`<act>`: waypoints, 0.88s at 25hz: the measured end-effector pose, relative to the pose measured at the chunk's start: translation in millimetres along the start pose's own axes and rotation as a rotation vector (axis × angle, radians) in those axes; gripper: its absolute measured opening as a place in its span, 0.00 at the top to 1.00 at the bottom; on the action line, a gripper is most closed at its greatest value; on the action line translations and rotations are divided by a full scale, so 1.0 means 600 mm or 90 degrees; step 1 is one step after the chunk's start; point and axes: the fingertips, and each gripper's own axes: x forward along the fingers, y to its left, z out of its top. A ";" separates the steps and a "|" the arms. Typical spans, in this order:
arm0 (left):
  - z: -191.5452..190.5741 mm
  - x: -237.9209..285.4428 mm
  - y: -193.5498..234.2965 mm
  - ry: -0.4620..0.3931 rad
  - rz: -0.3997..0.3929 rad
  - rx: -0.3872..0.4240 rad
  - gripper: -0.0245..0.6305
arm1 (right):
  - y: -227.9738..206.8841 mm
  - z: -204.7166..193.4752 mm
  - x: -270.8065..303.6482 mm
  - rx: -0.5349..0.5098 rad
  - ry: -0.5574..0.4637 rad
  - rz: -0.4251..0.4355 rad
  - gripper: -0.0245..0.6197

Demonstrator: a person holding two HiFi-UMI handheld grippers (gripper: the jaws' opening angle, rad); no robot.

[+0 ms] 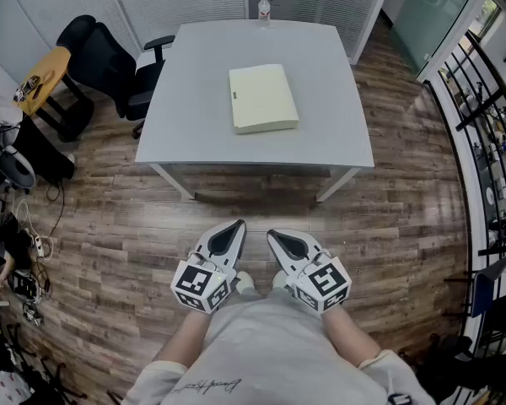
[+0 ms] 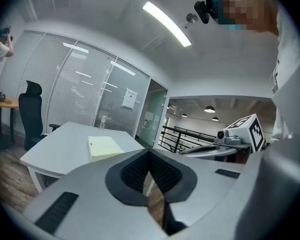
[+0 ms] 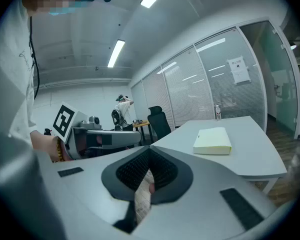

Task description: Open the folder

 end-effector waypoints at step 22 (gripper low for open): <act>0.019 -0.041 0.049 -0.017 -0.029 0.014 0.95 | 0.041 0.029 0.055 0.022 -0.036 -0.018 0.93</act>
